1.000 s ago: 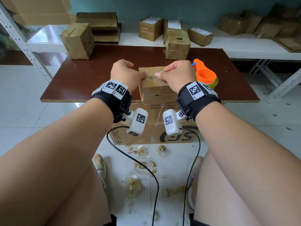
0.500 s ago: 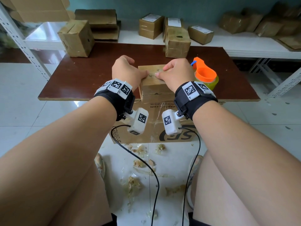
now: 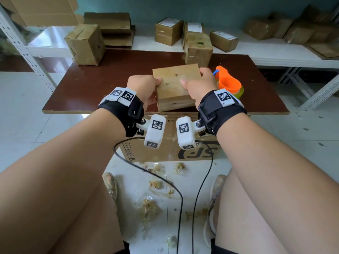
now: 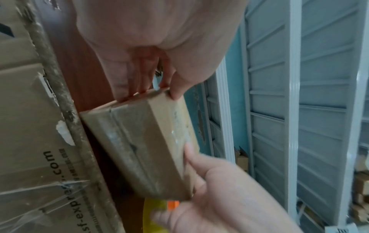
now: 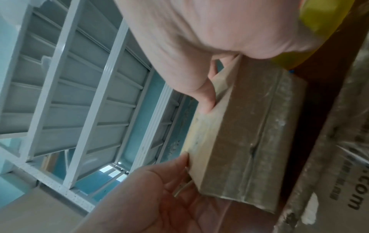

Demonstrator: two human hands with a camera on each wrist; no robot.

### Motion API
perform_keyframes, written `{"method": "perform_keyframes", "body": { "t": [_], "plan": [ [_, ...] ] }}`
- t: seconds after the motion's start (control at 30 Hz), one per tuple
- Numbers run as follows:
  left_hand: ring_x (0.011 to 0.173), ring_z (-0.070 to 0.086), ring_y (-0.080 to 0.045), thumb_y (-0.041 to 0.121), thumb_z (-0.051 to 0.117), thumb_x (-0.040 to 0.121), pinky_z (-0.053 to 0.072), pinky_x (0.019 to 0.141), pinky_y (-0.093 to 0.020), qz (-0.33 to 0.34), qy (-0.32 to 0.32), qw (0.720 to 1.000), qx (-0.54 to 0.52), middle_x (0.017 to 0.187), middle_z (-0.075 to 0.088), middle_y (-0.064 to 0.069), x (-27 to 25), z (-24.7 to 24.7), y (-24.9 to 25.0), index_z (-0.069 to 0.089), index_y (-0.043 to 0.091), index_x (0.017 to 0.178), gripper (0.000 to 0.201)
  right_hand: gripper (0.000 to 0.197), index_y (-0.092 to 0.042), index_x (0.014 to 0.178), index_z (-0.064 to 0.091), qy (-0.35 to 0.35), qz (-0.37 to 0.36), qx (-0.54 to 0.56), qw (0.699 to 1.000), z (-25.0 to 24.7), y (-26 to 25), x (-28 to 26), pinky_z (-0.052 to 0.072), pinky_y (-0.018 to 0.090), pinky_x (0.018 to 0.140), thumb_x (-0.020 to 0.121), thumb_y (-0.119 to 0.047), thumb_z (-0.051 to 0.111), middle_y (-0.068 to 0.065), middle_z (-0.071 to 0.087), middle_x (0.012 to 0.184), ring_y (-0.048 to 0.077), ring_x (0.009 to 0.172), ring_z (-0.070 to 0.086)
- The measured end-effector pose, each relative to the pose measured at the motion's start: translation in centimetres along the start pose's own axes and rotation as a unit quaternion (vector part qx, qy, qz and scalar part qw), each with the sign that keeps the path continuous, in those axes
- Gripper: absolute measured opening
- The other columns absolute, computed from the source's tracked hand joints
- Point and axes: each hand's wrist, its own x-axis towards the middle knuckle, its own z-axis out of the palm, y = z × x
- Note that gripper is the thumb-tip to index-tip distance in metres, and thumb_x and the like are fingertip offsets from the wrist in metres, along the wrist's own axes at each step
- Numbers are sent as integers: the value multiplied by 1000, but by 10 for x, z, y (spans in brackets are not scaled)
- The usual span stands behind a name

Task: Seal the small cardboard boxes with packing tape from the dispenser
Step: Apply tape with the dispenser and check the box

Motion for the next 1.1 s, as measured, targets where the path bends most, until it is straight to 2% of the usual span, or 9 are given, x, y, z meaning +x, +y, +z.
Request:
{"method": "perform_keyframes", "body": {
  "t": [0.07,0.2,0.33,0.47,0.53,0.67,0.83,1.0,1.1],
  "plan": [
    [100,79,-30,11,71,99,66,88,-50,58,10,998,-13,105,81,-11,-11,-1,5,77,17,101,8,66,-20,150,48,20,-43,44,998,-1,-4,-6,53,31,98,91,-27,78,-8,64,126,15,118,63],
    [102,79,-25,24,69,99,63,97,-50,228,-48,972,37,103,83,-3,-35,-2,10,82,24,113,19,104,-26,150,44,77,-147,37,985,-6,-10,-19,52,33,107,65,-64,89,-12,61,138,9,125,60],
    [104,78,-15,38,81,91,64,93,-44,339,-73,927,145,111,81,8,-48,-5,9,75,25,128,40,98,-25,145,53,80,-152,107,979,-12,-11,-22,56,36,104,62,-52,96,-12,67,130,7,118,64],
    [106,78,-22,26,80,95,64,94,-44,336,-82,929,134,115,80,5,-52,-10,17,72,29,133,39,69,-24,134,65,44,-135,164,976,-19,-13,-22,60,41,101,72,-38,92,-10,76,121,8,111,72],
    [110,74,-36,27,73,98,62,96,-54,334,-82,932,119,114,80,-2,-58,-7,20,74,44,120,29,75,-21,147,60,47,-150,158,975,-25,-17,-26,55,39,108,79,-39,86,-7,71,135,8,123,67],
    [114,74,-26,24,60,96,58,104,-52,316,-55,944,82,115,80,0,-67,-1,26,73,68,90,46,88,-22,163,38,86,-200,48,975,-33,-23,-40,38,34,123,89,-48,77,-8,46,163,7,149,43],
    [113,72,-15,4,52,101,54,110,-47,286,-36,957,24,115,79,7,-68,4,28,77,47,105,50,127,-24,167,23,82,-214,-31,973,-32,-27,-61,37,32,121,66,-59,93,-8,39,166,10,150,38],
    [115,72,-12,6,55,104,59,105,-42,243,-45,968,37,114,78,14,-71,-1,32,77,33,123,40,107,-24,169,17,34,-191,-31,981,-52,-22,-64,29,27,124,87,-40,85,-8,36,169,10,153,34],
    [114,73,-12,9,55,102,59,104,-41,242,-50,967,56,117,79,10,-81,-1,34,72,25,136,41,97,-26,169,18,28,-180,3,983,-58,-12,-76,31,36,127,94,-41,77,-9,35,169,10,154,34]
  ]
}}
